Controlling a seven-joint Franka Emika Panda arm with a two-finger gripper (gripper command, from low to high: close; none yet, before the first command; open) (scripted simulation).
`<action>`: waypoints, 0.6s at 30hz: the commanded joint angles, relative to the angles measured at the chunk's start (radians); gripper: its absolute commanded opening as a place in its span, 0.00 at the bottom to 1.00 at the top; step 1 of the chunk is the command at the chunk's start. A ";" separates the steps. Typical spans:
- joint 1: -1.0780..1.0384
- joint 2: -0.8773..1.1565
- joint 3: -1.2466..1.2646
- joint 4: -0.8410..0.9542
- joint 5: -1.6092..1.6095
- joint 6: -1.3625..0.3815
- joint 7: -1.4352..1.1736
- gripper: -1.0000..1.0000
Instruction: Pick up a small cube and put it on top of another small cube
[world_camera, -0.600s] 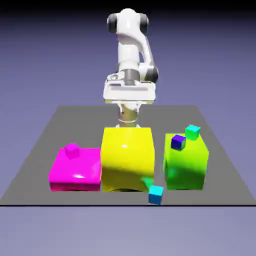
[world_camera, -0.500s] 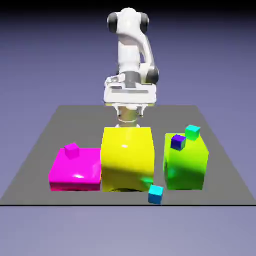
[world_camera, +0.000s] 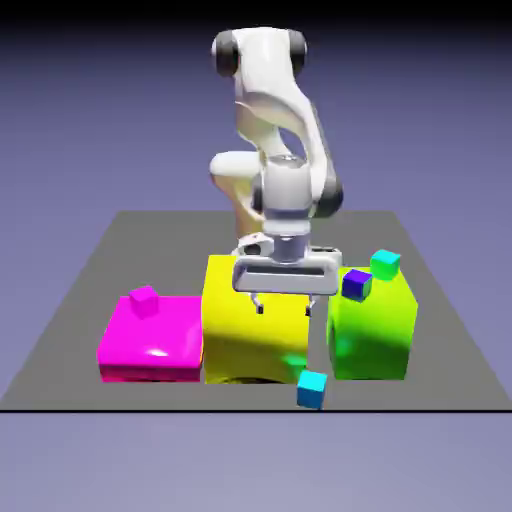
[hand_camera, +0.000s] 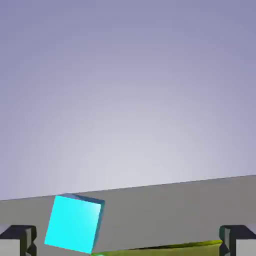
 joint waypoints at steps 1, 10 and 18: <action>-0.010 0.036 0.015 0.027 -0.004 -0.028 0.018 0.50; -0.097 0.362 0.154 0.270 -0.038 -0.283 0.184 0.50; -0.086 0.562 0.151 0.301 -0.094 -0.214 0.255 0.50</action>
